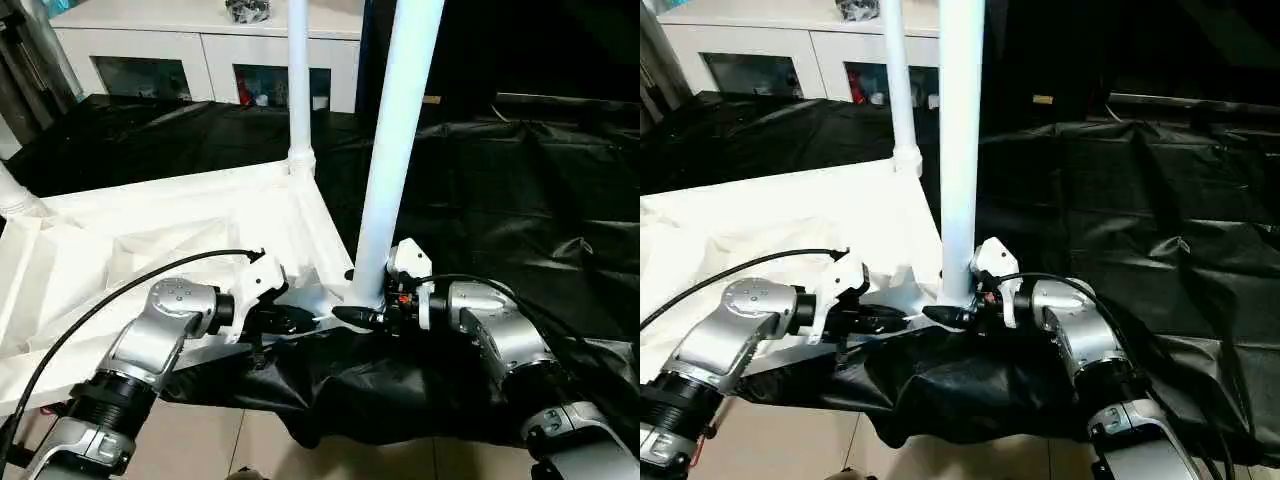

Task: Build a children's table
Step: Rotate leg to tighten

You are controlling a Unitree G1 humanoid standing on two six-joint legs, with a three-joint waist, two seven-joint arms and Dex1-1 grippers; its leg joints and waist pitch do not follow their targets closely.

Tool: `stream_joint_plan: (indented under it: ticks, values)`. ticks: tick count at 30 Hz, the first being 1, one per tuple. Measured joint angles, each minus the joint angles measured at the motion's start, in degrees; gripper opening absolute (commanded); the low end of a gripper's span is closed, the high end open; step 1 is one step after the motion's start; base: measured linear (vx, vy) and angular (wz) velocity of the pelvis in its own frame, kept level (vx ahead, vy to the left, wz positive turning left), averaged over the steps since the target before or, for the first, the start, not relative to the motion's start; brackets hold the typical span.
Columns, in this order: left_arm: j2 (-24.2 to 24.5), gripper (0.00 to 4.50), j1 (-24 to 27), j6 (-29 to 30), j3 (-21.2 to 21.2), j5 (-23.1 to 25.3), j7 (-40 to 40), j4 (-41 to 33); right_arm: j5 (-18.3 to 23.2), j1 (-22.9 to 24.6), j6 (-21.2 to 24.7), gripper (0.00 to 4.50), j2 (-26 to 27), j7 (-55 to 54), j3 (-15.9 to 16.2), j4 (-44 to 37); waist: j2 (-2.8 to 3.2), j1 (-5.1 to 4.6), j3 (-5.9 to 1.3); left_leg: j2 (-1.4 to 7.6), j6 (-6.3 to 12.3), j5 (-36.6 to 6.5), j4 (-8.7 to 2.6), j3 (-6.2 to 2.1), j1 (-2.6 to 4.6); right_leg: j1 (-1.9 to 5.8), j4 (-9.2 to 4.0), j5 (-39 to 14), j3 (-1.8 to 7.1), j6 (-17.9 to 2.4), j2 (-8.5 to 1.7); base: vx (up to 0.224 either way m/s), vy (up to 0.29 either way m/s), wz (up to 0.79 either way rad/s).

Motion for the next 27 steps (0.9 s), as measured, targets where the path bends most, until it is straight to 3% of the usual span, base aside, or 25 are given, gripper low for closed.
stream_joint_plan:
  ticks: [5,10,14,18,24,25,27]
  values:
    - [0.1,0.0,0.0,-0.2,0.0,0.0,-0.5,0.2,0.1,0.0,0.1,2.82,-0.1,0.1,0.0,0.0,0.03,0.06,0.0,0.0,0.0,0.0,0.01,-0.01,0.0,0.0,0.02,0.0,0.0,0.0,0.0,0.0,0.0,0.0]
    - [-1.0,0.0,-0.6,-0.4,0.0,0.0,0.7,1.6,-0.3,0.1,0.0,2.75,0.2,-1.7,-0.2,0.1,0.32,0.08,-0.04,0.0,0.0,0.0,0.07,-0.02,0.02,0.06,0.04,0.0,0.0,0.0,0.0,0.0,0.0,0.0]
    - [-4.0,0.0,-2.6,-0.3,0.7,1.0,6.9,5.0,-2.2,-0.5,-1.2,2.74,2.9,-12.7,-1.8,2.5,0.52,-0.21,-0.07,-0.01,-0.01,0.0,0.2,-0.05,0.12,0.14,0.11,0.1,0.02,-0.1,-0.01,0.0,0.0,0.0]
    - [-9.6,0.0,-6.8,0.7,1.8,3.0,17.3,10.6,-4.2,-5.2,-0.1,2.72,8.4,-31.0,-5.0,9.3,0.81,-0.56,0.0,-0.04,-0.02,0.0,0.21,-0.05,0.17,0.15,0.1,0.1,0.04,-0.1,-0.01,0.0,0.0,0.0]
    - [-15.0,0.0,-11.0,0.1,2.4,3.7,24.9,16.7,-5.1,-9.4,0.1,2.72,12.0,-46.0,-8.1,14.8,1.4,-0.12,0.03,-0.04,-0.02,0.0,0.21,-0.07,0.05,0.13,0.1,0.2,0.03,-0.2,-0.02,0.0,0.0,0.0]
    - [-15.4,0.0,-11.4,-0.3,2.4,3.9,25.3,17.3,-5.1,-9.8,-0.2,3.28,12.1,-46.6,-8.3,15.4,1.44,-0.06,0.01,-0.04,-0.02,0.0,0.21,-0.07,0.04,0.13,0.09,0.2,0.02,-0.2,-0.03,0.0,0.0,0.0]
    - [-15.6,0.0,-11.7,-1.0,2.4,4.2,25.8,18.2,-5.1,-9.9,-0.7,3.45,12.2,-46.5,-8.7,16.1,1.56,-0.12,-0.06,-0.04,-0.01,0.0,0.21,-0.06,0.02,0.14,0.06,0.1,0.03,-0.1,-0.03,0.0,0.0,0.0]
